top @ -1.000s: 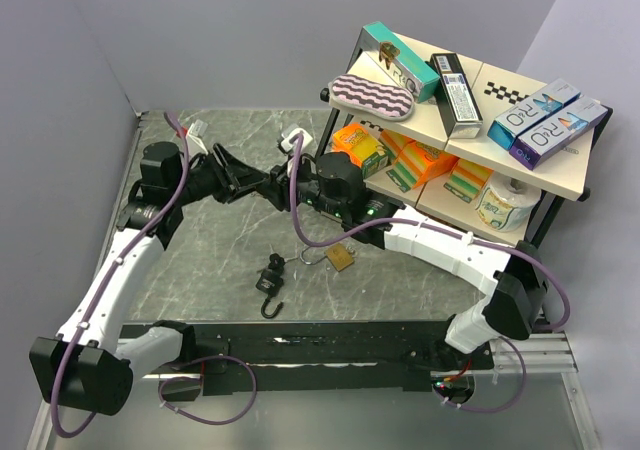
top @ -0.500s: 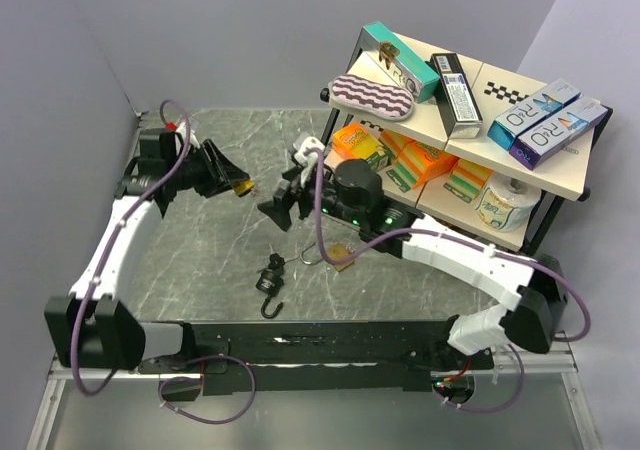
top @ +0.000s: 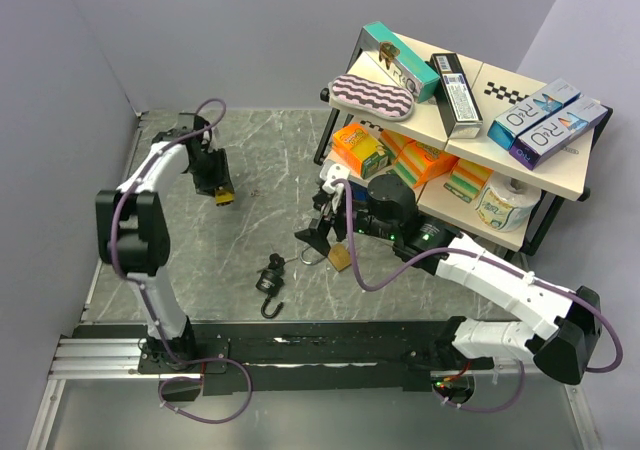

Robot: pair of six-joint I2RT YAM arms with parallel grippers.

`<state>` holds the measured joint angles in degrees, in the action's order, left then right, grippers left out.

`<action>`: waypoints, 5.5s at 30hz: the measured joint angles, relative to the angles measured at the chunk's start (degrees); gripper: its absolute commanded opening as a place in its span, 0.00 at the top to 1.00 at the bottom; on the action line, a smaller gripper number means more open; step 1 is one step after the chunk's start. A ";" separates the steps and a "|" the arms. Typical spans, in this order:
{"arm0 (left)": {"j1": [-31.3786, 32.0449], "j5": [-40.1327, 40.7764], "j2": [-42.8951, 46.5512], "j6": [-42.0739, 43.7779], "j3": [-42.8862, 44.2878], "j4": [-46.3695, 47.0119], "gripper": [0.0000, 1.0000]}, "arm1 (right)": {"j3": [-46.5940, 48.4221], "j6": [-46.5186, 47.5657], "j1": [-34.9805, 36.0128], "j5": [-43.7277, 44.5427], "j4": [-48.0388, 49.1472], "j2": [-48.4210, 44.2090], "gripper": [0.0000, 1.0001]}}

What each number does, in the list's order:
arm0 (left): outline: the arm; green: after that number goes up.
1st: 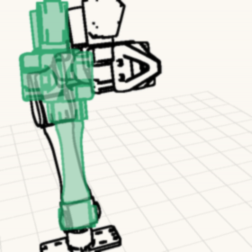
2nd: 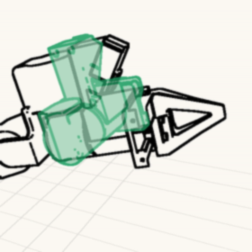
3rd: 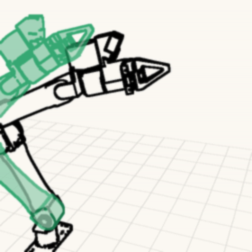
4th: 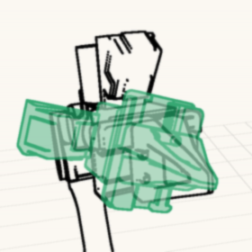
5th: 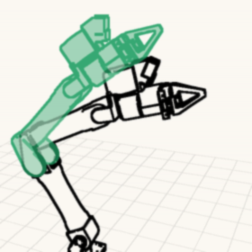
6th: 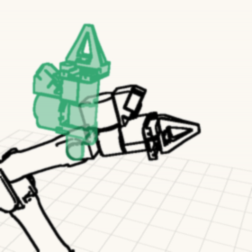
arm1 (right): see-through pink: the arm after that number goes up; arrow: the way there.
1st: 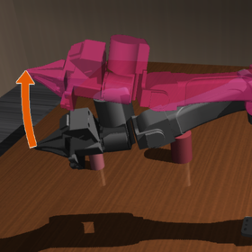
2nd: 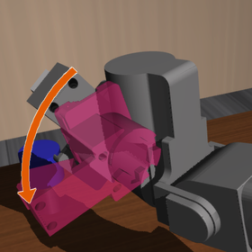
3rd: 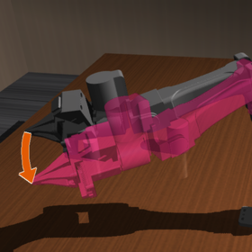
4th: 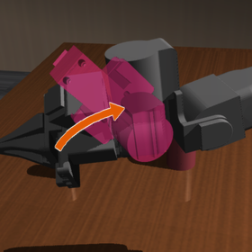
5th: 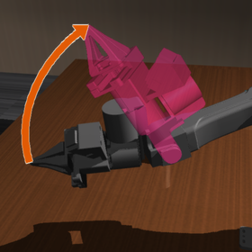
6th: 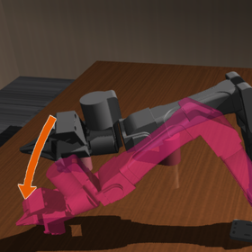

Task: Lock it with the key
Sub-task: Place the lock at the center of the board, then pick up the lock from the center of the board.

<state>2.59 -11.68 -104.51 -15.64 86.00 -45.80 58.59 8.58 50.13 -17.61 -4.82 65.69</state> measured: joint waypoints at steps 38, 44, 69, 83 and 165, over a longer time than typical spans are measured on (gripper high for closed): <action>1.75 5.16 -18.16 2.73 15.56 0.33 0.04 | 0.26 2.58 -4.44 -12.37 -8.48 2.56 0.01; -3.52 -3.80 -3.58 5.01 13.09 1.42 0.04 | 4.50 13.73 -4.42 -18.95 -15.67 7.65 0.01; -15.69 -23.76 33.99 0.85 -13.86 3.04 0.04 | 21.77 61.72 7.41 -23.71 -28.52 41.48 0.01; -15.91 -27.69 35.01 -0.13 -17.35 3.37 0.04 | 28.50 72.67 7.93 -22.08 -35.08 52.57 0.04; -10.93 -63.36 38.25 34.67 -30.38 -13.88 0.19 | 18.53 42.95 8.72 11.98 -19.10 15.02 1.00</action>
<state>-8.34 -75.05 -66.26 19.03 55.61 -59.68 77.12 51.53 58.85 -5.63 -23.92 80.71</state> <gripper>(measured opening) 0.850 0.655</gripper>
